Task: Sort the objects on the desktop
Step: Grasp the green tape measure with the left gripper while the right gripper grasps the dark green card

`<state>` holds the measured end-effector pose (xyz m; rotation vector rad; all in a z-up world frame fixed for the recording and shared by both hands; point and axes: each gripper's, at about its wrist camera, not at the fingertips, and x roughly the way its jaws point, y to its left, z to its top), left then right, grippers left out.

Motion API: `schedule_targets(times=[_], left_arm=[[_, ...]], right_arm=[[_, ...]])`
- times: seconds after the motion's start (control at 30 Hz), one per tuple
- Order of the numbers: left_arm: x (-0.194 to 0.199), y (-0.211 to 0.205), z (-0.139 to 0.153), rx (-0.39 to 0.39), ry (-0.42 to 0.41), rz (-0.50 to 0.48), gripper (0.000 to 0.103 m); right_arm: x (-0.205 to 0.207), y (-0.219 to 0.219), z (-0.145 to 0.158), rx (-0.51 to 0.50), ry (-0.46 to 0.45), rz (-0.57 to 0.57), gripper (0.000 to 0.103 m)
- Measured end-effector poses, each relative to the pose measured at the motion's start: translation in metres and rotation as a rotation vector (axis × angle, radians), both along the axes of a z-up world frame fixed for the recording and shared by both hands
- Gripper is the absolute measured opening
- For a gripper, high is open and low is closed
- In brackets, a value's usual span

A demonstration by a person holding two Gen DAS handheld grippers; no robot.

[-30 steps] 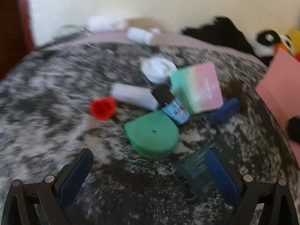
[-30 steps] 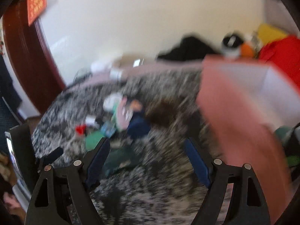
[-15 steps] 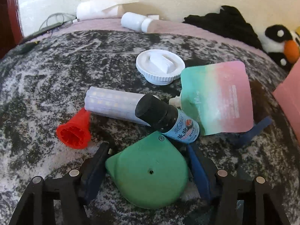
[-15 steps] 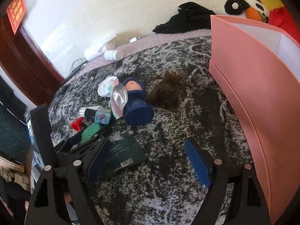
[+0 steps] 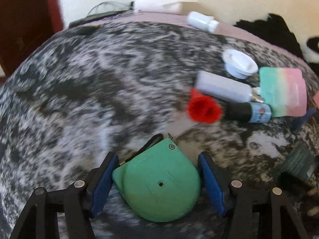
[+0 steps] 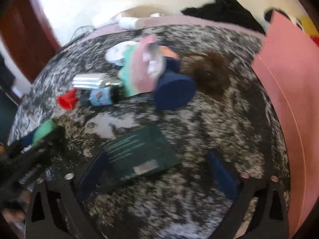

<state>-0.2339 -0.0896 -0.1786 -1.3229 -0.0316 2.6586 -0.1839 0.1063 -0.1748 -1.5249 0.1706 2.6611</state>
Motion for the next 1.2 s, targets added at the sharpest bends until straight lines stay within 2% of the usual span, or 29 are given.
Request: schedule_targets(times=[0.07,0.1,0.13,0.2,0.23,0.27,0.37,0.4,0.53,0.7,1.0,1.2], left_arm=[[0.003,-0.003,-0.001,-0.011,0.004,-0.003,0.069],[0.004,-0.003,-0.001,-0.017,0.007,-0.006,0.069],[0.004,-0.003,-0.001,-0.021,0.008,-0.008,0.069],[0.003,-0.002,-0.001,-0.027,0.006,-0.006,0.069],[0.002,-0.001,-0.001,-0.029,0.005,-0.003,0.069],[0.002,0.000,-0.001,-0.032,0.003,0.000,0.069],[0.002,0.004,0.000,-0.042,0.003,0.013,0.069],[0.003,0.004,0.001,-0.046,0.004,0.019,0.069],[0.009,0.009,0.004,-0.076,0.010,0.015,0.069],[0.017,0.018,0.017,-0.082,0.037,0.000,0.069],[0.041,0.058,0.064,-0.062,0.139,-0.083,0.069],[0.056,0.086,0.097,-0.006,0.200,-0.130,0.069]], right_arm=[[0.000,-0.020,-0.007,0.106,0.016,0.048,0.103],[0.005,-0.028,-0.008,0.165,0.053,0.063,0.103],[0.006,-0.031,-0.008,0.190,0.072,0.075,0.103],[0.002,-0.015,-0.011,0.084,0.048,0.074,0.103],[0.001,-0.007,-0.011,0.036,0.042,0.072,0.098],[0.002,-0.002,-0.007,0.031,0.047,0.078,0.090],[0.007,0.009,0.005,-0.023,0.057,0.088,0.018],[0.008,0.012,0.006,-0.045,0.054,0.081,0.000],[0.011,0.018,0.010,-0.086,0.056,0.074,0.000],[0.016,0.011,0.024,-0.116,0.110,0.083,0.000],[0.045,0.041,0.075,-0.185,0.227,0.043,0.000],[0.079,0.064,0.116,-0.154,0.313,0.029,0.000]])
